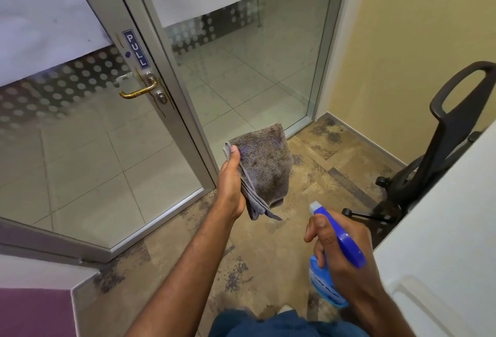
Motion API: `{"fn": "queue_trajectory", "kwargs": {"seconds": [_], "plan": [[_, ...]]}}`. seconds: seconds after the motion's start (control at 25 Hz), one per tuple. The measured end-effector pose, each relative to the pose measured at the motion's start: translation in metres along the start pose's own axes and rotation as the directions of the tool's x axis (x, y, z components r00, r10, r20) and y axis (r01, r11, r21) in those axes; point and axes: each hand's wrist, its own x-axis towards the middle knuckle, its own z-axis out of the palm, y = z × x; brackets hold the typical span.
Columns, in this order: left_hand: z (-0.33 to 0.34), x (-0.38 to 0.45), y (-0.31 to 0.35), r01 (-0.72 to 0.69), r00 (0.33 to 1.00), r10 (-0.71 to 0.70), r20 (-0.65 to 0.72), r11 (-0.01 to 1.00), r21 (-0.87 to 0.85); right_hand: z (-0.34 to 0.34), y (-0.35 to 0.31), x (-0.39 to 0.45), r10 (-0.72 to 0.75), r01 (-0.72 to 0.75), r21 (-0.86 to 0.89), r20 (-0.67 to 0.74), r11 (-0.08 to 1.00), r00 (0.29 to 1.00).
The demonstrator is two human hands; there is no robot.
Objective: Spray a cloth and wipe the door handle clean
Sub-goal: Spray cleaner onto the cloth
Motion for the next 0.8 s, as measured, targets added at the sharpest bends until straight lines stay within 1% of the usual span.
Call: {"fn": "queue_trajectory", "kwargs": {"seconds": [0.16, 0.32, 0.52, 0.68, 0.8], "plan": [[0.016, 0.003, -0.011, 0.020, 1.000, -0.020, 0.014, 0.999, 0.042, -0.011, 0.007, -0.005, 0.026, -0.026, 0.027, -0.020, 0.999, 0.999], [0.030, 0.003, -0.024, 0.058, 0.997, -0.061, 0.035, 0.994, 0.087, -0.020, 0.018, -0.010, 0.076, -0.073, 0.036, -0.092, 0.997, 0.993], [0.054, -0.008, -0.045, 0.097, 0.984, -0.121, 0.128, 0.979, 0.178, -0.034, 0.029, -0.015, 0.108, -0.100, 0.051, -0.202, 0.994, 0.973], [0.084, -0.028, -0.071, 0.142, 0.951, -0.211, 0.224, 0.946, 0.290, -0.054, 0.044, -0.023, 0.114, -0.096, 0.070, -0.330, 0.993, 0.937], [0.101, -0.042, -0.093, 0.163, 0.920, -0.279, 0.277, 0.912, 0.377, -0.071, 0.060, -0.033, 0.134, -0.120, 0.061, -0.453, 0.991, 0.881]]}}
